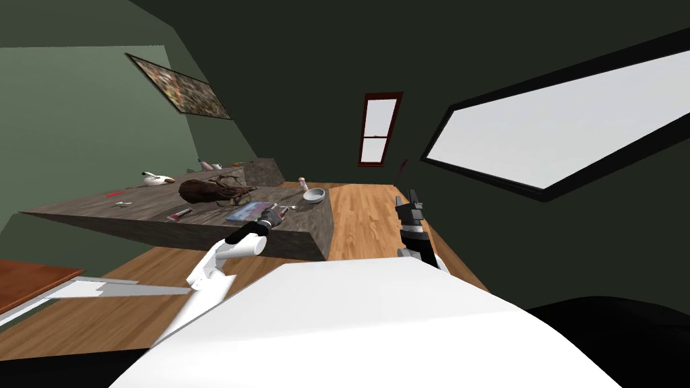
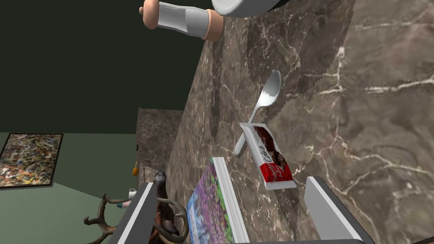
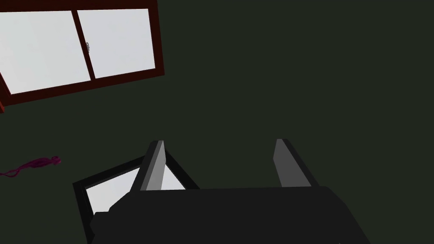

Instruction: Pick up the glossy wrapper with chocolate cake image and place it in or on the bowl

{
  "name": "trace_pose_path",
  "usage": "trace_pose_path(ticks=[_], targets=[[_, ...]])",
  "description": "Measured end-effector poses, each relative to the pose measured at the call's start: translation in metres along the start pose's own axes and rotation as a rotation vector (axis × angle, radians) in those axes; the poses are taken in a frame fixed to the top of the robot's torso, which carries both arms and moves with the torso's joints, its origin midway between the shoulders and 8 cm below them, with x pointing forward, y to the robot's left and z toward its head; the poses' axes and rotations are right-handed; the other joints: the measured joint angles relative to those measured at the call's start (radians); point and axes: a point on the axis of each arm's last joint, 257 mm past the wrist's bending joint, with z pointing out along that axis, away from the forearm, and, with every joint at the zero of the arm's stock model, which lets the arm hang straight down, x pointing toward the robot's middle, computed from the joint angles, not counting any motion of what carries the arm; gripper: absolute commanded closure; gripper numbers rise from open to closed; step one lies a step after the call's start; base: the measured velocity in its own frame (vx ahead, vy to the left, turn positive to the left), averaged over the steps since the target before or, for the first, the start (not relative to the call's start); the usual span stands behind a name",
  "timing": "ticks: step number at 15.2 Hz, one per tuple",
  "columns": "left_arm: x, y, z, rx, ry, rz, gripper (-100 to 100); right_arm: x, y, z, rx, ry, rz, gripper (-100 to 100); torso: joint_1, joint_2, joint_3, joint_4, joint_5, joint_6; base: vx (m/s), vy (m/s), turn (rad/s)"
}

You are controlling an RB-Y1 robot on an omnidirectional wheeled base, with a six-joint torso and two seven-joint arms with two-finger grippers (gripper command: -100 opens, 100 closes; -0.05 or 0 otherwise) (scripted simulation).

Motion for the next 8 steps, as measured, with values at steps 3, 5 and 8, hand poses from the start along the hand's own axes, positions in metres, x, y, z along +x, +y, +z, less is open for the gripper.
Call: trace_pose_path(ticks=[3,5,8], targets=[[-0.016,0.008,0.003,-0.044,-0.041,-0.02,-100,0.0,0.0,0.0,0.0,0.0,0.0,0,0.001,0.0,0.0,0.0,0.0,0.0,0.031,-0.033,-0.085],[-0.029,0.011,0.003,-0.076,-0.074,-0.039,-100,0.0,0.0,0.0,0.0,0.0,0.0,0,0.001,-0.001,0.0,0.0,0.0,0.0,0.043,-0.037,-0.075],[-0.051,0.016,0.004,-0.118,-0.128,-0.073,-100,0.0,0.0,0.0,0.0,0.0,0.0,0,0.0,-0.002,-0.001,0.0,0.0,0.0,0.044,-0.03,-0.051]])
